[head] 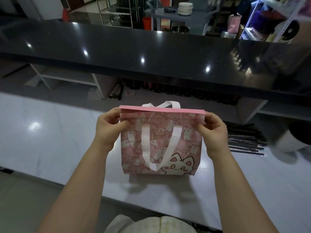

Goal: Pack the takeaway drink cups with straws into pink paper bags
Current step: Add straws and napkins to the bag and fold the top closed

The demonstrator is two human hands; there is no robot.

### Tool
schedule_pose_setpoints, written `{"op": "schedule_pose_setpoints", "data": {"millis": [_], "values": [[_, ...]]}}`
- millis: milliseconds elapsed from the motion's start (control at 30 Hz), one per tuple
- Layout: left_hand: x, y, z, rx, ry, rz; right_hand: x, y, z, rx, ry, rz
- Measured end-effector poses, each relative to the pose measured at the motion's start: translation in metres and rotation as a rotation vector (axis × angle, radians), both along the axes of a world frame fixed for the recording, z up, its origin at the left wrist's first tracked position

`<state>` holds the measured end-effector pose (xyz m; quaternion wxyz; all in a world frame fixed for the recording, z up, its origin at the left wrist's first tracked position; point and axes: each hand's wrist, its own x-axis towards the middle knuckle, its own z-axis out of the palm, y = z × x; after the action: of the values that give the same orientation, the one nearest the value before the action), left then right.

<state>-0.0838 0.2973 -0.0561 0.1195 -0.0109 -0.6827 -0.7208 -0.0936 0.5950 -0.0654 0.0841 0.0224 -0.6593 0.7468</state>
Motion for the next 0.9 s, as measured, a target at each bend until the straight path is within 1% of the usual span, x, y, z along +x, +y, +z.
{"op": "schedule_pose_setpoints", "data": {"millis": [100,200,267,367,467,533,600,733,800,867,900], "values": [[0.0,0.001,-0.003,0.055,-0.016,0.079,-0.001,-0.004,-0.002,-0.02,-0.002,-0.079],[0.0,0.0,0.001,0.119,-0.021,0.071,-0.004,-0.004,0.002,-0.007,0.026,-0.103],[-0.001,0.002,0.006,0.087,-0.027,0.045,-0.005,-0.004,0.005,0.017,0.053,-0.094],[-0.002,0.003,0.012,0.028,-0.023,-0.019,-0.005,-0.002,0.007,0.108,0.11,-0.068],[-0.001,0.0,0.015,0.017,0.02,-0.09,-0.004,0.002,0.01,0.271,0.265,0.005],[-0.001,0.0,0.015,-0.055,0.018,-0.089,-0.006,0.005,0.012,0.38,0.342,0.045],[-0.001,-0.001,0.014,-0.156,0.025,-0.04,-0.009,0.007,0.012,0.475,0.381,0.068],[0.005,-0.008,0.019,-0.439,0.106,0.068,-0.011,0.014,0.012,0.539,0.361,0.07],[0.009,-0.011,0.022,-0.538,0.108,0.074,-0.012,0.02,0.014,0.604,0.35,0.094],[0.013,-0.01,0.026,-0.621,0.147,0.088,-0.01,0.023,0.019,0.741,0.396,0.064],[0.014,-0.006,0.029,-0.671,0.192,0.115,-0.01,0.021,0.021,0.824,0.453,0.014]]}}
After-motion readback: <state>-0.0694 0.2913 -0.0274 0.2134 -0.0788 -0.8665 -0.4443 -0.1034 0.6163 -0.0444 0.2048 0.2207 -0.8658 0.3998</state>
